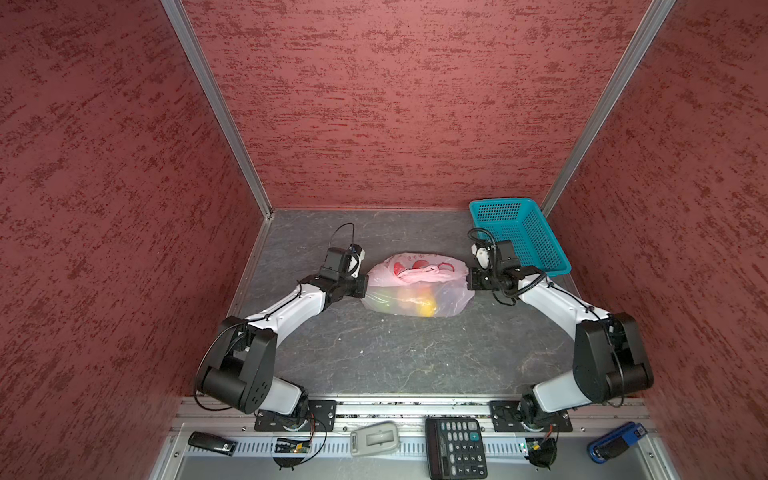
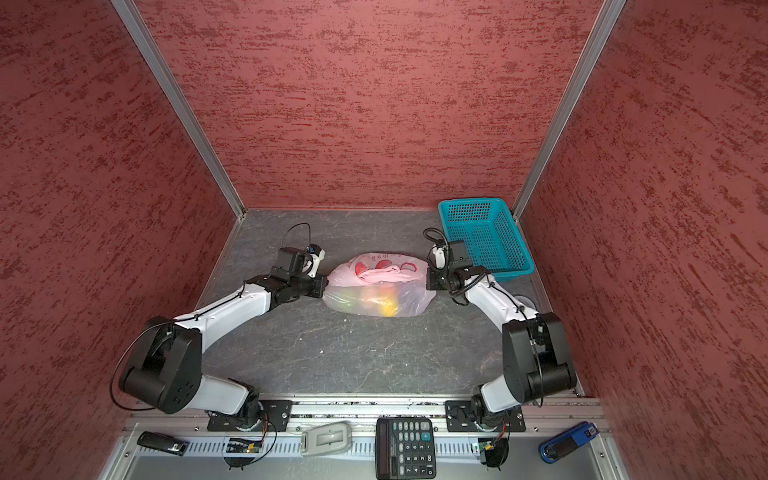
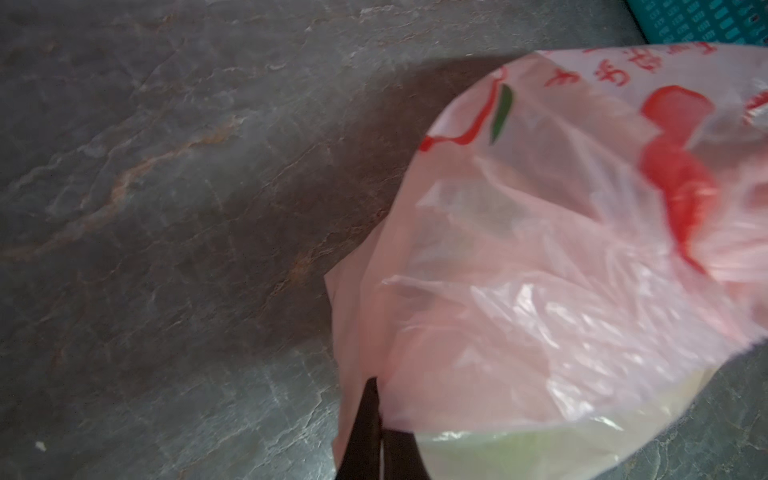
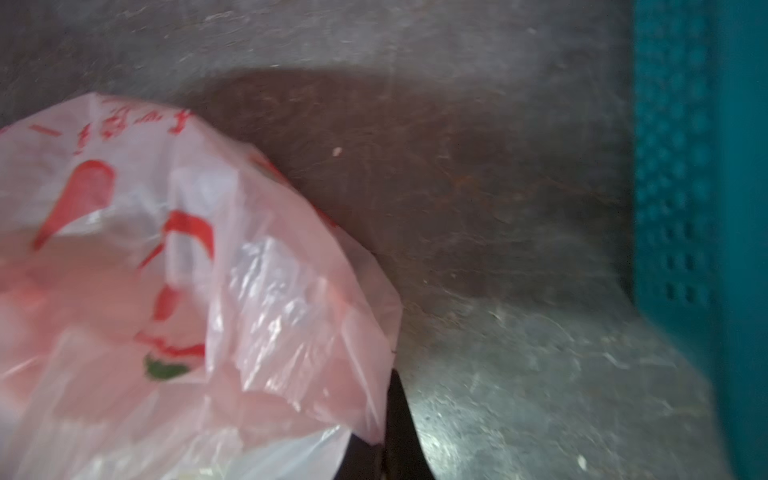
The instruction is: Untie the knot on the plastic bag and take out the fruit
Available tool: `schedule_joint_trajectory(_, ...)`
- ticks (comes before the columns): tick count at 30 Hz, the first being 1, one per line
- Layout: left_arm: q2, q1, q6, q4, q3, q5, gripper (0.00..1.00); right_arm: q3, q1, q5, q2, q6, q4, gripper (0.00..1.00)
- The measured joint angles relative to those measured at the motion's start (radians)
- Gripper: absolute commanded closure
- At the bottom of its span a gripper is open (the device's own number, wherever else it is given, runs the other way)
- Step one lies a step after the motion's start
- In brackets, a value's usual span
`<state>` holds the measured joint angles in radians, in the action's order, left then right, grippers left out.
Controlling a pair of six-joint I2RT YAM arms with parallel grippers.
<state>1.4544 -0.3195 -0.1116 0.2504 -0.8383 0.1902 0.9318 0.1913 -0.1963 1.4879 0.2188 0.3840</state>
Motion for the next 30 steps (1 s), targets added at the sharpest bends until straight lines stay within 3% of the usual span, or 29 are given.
schedule_joint_trajectory(6,0.000,0.043,-0.047,-0.019,0.007,0.074,1.00,-0.006,-0.020,0.002,-0.006,0.089,-0.006,1.00)
schedule_joint_trajectory(8,0.000,0.046,-0.051,-0.021,0.007,0.088,1.00,-0.006,-0.021,-0.004,-0.006,0.088,-0.007,0.91)
schedule_joint_trajectory(12,0.000,0.032,-0.051,-0.020,0.006,0.093,1.00,0.001,-0.008,-0.001,-0.017,0.037,0.004,0.62)
schedule_joint_trajectory(14,-0.001,0.018,-0.049,-0.019,0.000,0.093,1.00,0.022,0.009,0.011,-0.039,-0.008,0.024,0.53)
schedule_joint_trajectory(22,-0.033,-0.019,-0.048,-0.027,-0.027,0.089,1.00,0.174,0.112,0.048,-0.119,-0.155,0.074,0.27)
schedule_joint_trajectory(30,-0.054,-0.034,-0.041,-0.028,-0.028,0.072,1.00,0.312,0.233,0.081,-0.002,-0.225,0.088,0.11)
